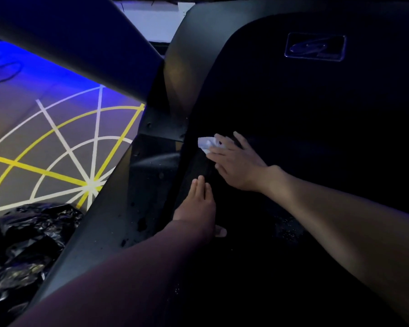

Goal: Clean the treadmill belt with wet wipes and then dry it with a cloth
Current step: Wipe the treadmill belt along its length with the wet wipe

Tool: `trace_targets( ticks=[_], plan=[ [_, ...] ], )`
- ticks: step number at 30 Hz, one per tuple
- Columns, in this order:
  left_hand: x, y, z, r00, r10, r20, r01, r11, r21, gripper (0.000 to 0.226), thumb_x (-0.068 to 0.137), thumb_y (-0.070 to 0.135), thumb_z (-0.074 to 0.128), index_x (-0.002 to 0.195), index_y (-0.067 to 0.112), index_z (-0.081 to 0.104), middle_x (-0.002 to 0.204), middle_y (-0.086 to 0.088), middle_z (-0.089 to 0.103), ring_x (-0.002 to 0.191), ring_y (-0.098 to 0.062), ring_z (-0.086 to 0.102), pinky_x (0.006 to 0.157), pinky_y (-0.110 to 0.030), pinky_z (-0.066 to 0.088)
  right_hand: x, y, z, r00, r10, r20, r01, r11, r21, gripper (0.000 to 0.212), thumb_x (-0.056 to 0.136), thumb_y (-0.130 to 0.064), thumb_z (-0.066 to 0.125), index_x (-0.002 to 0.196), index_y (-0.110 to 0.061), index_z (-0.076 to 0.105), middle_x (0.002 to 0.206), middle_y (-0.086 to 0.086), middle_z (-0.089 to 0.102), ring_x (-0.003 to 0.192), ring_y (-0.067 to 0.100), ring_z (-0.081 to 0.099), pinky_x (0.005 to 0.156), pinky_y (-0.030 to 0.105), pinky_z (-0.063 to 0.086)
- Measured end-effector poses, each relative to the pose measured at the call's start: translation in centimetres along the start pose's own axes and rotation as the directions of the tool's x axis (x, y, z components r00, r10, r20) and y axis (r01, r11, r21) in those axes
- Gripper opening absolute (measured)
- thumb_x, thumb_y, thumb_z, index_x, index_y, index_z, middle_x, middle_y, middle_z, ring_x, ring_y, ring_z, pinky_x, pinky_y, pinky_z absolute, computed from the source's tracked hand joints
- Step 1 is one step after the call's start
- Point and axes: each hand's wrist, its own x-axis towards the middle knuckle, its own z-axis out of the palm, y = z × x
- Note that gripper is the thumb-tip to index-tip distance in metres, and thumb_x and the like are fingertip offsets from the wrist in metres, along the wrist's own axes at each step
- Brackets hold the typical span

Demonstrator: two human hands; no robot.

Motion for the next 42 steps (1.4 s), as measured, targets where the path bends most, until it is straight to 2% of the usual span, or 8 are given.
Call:
trace_targets(
  ticks=[10,14,19,23,28,33,38,42],
  plan=[
    [-0.2,1.0,0.8,0.991,-0.101,-0.083,0.101,0.995,-0.005,0.117,0.082,0.039,0.074,0.153,0.006,-0.012,0.159,-0.012,-0.023,0.148,-0.025,-0.018,0.121,-0.035,0.010,-1.0,-1.2,2.4,0.990,-0.096,0.102,0.078,0.983,0.165,0.056,0.106,-0.019,0.029,0.158,-0.012,0.010,0.167,0.002,0.001,0.153,0.015,-0.005,0.123,0.033,-0.003],
    [-0.4,2.2,1.4,0.961,-0.225,-0.158,0.211,0.972,-0.100,0.108,0.084,0.028,0.074,0.155,0.013,-0.007,0.160,-0.016,-0.016,0.149,-0.031,-0.011,0.120,-0.037,0.015,-0.3,-0.9,2.7,0.986,0.155,0.066,-0.161,0.983,0.092,0.058,0.106,-0.024,0.026,0.159,-0.014,0.005,0.167,0.002,-0.002,0.153,0.017,-0.007,0.124,0.035,-0.004],
    [-0.7,2.0,1.4,0.952,-0.245,-0.185,0.211,0.959,-0.188,0.107,0.075,0.030,0.081,0.151,0.006,0.010,0.159,-0.013,-0.003,0.150,-0.025,0.000,0.118,-0.036,0.026,-1.0,-1.4,3.2,0.981,-0.149,0.124,0.136,0.984,0.111,0.056,0.108,-0.029,0.024,0.159,-0.016,0.003,0.167,-0.002,-0.004,0.152,0.013,-0.008,0.123,0.032,-0.005],
    [-0.5,1.9,1.1,0.950,-0.265,-0.165,0.226,0.949,-0.221,0.109,0.071,0.031,0.085,0.149,0.005,0.014,0.161,-0.009,-0.004,0.150,-0.022,-0.004,0.118,-0.034,0.026,-1.8,-1.3,3.6,0.992,0.117,0.044,-0.119,0.992,0.044,0.059,0.106,-0.038,0.017,0.159,-0.015,0.005,0.167,0.000,-0.003,0.152,0.014,-0.010,0.123,0.034,-0.006],
    [-0.6,2.0,1.0,0.951,-0.242,-0.191,0.205,0.959,-0.194,0.097,0.070,0.030,0.085,0.143,0.010,0.024,0.158,-0.008,0.005,0.150,-0.022,0.002,0.115,-0.035,0.031,-4.0,-2.6,3.4,0.986,-0.092,0.136,0.101,0.993,-0.059,0.061,0.106,-0.039,0.016,0.158,-0.015,-0.005,0.165,0.001,-0.016,0.151,0.016,-0.016,0.123,0.038,-0.008],
    [-0.4,2.1,1.2,0.939,-0.272,-0.210,0.231,0.952,-0.203,0.104,0.066,0.029,0.088,0.143,0.007,0.022,0.158,-0.009,0.006,0.149,-0.022,0.005,0.115,-0.036,0.032,-3.8,-1.6,1.9,0.991,0.043,-0.128,-0.029,0.994,0.103,0.054,0.100,-0.016,0.042,0.153,-0.019,0.032,0.166,0.005,0.010,0.153,0.018,0.003,0.124,0.038,0.002],
    [-0.3,2.1,1.1,0.938,-0.279,-0.207,0.240,0.951,-0.194,0.106,0.064,0.031,0.089,0.143,0.008,0.022,0.157,-0.008,0.010,0.148,-0.023,0.008,0.113,-0.036,0.033,-3.3,-1.2,2.0,1.000,-0.025,0.018,0.022,0.989,0.143,0.062,0.103,-0.015,0.036,0.158,-0.015,0.008,0.167,0.002,0.008,0.152,0.014,0.005,0.123,0.028,0.001],
    [-0.4,2.0,1.1,0.937,-0.282,-0.208,0.244,0.951,-0.191,0.105,0.063,0.033,0.089,0.142,0.009,0.024,0.155,-0.007,0.013,0.147,-0.023,0.013,0.112,-0.036,0.036,-3.2,-0.7,3.1,0.979,0.199,-0.038,-0.195,0.976,0.091,0.055,0.106,-0.019,0.031,0.157,-0.010,0.014,0.166,0.006,0.005,0.153,0.018,0.000,0.124,0.037,0.002]
  ],
)
